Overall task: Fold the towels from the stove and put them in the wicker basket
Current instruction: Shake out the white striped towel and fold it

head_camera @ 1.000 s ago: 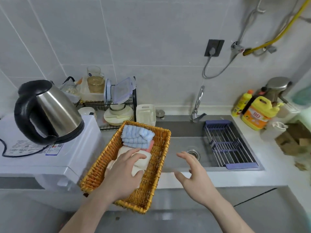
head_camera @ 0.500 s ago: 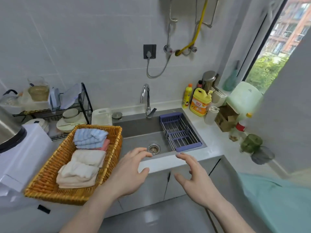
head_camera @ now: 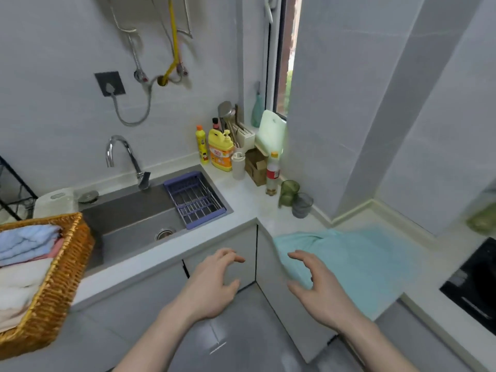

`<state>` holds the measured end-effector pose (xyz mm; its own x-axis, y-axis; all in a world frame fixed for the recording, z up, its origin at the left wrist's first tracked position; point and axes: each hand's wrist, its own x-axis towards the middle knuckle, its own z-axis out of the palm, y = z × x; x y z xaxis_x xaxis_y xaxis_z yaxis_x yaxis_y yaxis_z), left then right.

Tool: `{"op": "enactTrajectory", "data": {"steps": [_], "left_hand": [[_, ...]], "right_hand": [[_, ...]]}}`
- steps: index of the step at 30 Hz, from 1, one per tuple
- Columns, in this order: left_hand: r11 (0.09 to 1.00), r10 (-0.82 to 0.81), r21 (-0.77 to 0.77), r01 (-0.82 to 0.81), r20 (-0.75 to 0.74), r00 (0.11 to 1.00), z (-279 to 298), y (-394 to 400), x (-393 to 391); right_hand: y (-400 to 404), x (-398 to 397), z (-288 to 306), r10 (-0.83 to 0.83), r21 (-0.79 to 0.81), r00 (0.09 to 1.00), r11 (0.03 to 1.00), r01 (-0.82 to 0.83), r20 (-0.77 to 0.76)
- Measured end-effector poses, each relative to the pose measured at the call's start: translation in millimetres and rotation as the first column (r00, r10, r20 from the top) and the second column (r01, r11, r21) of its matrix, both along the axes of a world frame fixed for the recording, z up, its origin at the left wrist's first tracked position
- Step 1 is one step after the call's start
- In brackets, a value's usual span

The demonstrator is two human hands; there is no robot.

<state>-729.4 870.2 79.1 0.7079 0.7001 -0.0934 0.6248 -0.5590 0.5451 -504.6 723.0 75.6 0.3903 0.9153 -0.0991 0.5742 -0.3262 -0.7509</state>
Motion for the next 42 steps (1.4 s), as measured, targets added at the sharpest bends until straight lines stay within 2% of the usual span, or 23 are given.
{"op": "enactTrajectory", "data": {"steps": [5, 12, 17, 23, 26, 31, 38, 42], "left_hand": [[0.986, -0.165, -0.025, 0.164, -0.057, 0.985, -5, -26, 82], [0.925, -0.369, -0.102, 0.366, -0.017, 0.929, -34, -34, 215], [0.842, -0.539, -0.055, 0.537, -0.038, 0.841, -33, -60, 318], [0.713, -0.700, -0.088, 0.696, -0.037, 0.713, -33, -120, 412], [0.672, -0.739, -0.128, 0.729, -0.056, 0.671, -44, -154, 452], [0.656, -0.754, -0.176, 0.734, -0.119, 0.646, -75, -225, 509], [0.646, -0.764, -0.230, 0.728, -0.209, 0.611, -123, -351, 581], [0.578, -0.795, -0.217, 0.787, -0.367, 0.483, -140, -409, 611]], "right_hand": [[-46, 65, -14, -0.151, -0.017, 0.988, 0.988, 0.151, -0.040], [-113, 151, -19, -0.373, -0.069, 0.927, 0.927, 0.370, -0.047], [-162, 212, -13, -0.512, -0.084, 0.859, 0.856, 0.511, 0.006], [-222, 264, -20, -0.621, -0.092, 0.783, 0.779, 0.621, 0.030], [-257, 294, -31, -0.659, -0.131, 0.752, 0.744, 0.655, 0.018], [-318, 353, -53, -0.700, -0.182, 0.713, 0.707, 0.684, -0.038], [-412, 426, -69, -0.682, -0.218, 0.731, 0.717, 0.662, -0.023], [-458, 450, -72, -0.679, -0.222, 0.734, 0.716, 0.661, -0.006]]}}
